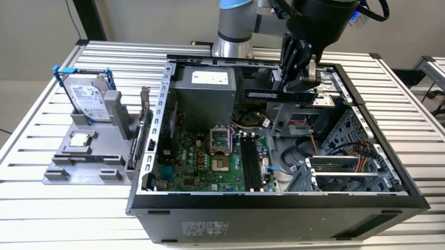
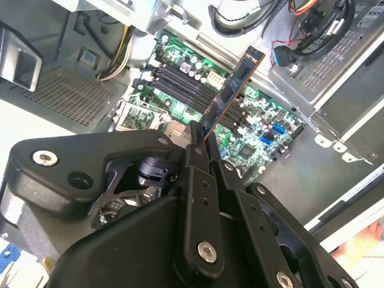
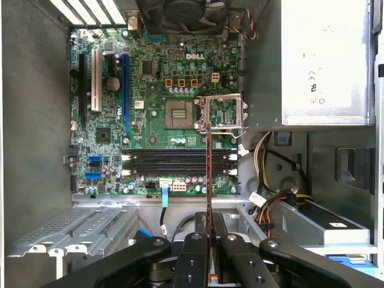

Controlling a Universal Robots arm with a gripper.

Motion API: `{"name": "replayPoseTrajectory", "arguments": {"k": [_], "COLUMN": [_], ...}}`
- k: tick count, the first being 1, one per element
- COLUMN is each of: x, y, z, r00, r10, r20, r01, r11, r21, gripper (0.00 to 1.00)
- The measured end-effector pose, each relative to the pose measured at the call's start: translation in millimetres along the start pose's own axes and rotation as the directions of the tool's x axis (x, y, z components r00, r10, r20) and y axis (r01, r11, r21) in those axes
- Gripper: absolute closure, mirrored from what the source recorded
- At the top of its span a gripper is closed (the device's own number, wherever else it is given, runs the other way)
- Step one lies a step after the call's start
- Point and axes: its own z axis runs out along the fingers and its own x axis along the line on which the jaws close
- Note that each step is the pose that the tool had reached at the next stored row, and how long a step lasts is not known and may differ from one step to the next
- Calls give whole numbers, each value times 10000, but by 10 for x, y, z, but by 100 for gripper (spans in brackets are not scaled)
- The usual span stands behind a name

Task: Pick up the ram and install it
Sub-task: 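Pick up the ram and move it above insertion slot, then insert the ram into the slot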

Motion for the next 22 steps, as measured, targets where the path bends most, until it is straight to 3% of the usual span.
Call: {"name": "replayPoseTrajectory", "arguments": {"k": [5,12,15,22], "x": [25,36,36,37], "y": [-1,-1,-1,-1], "z": [0,-1,0,-1], "r00": [9999,9959,9914,9753], "r10": [133,903,1308,2205], "r20": [7,47,69,117], "r01": [-133,-903,-1308,-2205], "r11": [9999,9959,9914,9754], "r21": [2,10,13,17], "gripper": [100,100,100,100]}}
